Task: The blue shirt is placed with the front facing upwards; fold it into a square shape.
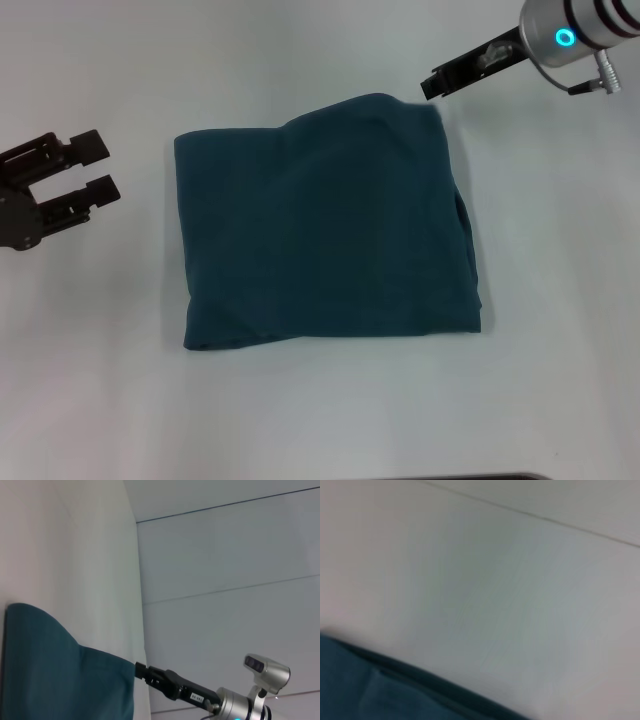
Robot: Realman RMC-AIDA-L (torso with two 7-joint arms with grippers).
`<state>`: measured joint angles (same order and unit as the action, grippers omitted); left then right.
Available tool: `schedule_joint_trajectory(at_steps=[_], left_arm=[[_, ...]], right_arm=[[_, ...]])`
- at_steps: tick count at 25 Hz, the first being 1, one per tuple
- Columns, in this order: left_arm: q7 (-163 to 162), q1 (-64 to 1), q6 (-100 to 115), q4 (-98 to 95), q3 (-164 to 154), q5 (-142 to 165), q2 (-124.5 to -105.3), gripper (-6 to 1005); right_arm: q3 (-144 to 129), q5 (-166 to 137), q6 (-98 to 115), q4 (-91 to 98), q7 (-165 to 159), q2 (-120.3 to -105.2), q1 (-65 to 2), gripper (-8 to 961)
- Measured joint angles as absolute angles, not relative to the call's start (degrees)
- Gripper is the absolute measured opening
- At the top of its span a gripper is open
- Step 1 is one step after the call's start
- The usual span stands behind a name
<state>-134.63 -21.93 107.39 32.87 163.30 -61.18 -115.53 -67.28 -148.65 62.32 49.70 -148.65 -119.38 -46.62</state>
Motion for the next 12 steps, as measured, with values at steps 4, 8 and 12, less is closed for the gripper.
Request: schedule_joint_trajectory(at_steps=[4, 8, 12], left_arm=[[-134.55, -21.91, 107.63, 32.87, 163.30, -61.20, -115.56, 735], [-134.50, -21.89, 107.65, 32.87, 163.30, -61.22, -115.61, 735], [-134.48, -21.94, 107.73, 32.87, 163.53, -61.24, -115.65, 735]], right_arm=[[-64.76, -149.48, 62.25, 49.75, -148.67, -118.95, -46.63, 88], [-62.80, -149.58, 62.83, 50.54, -148.68, -118.53, -46.17, 282], [-58.63, -147.52, 67.19, 51.33, -147.81, -117.65, -46.03, 480]])
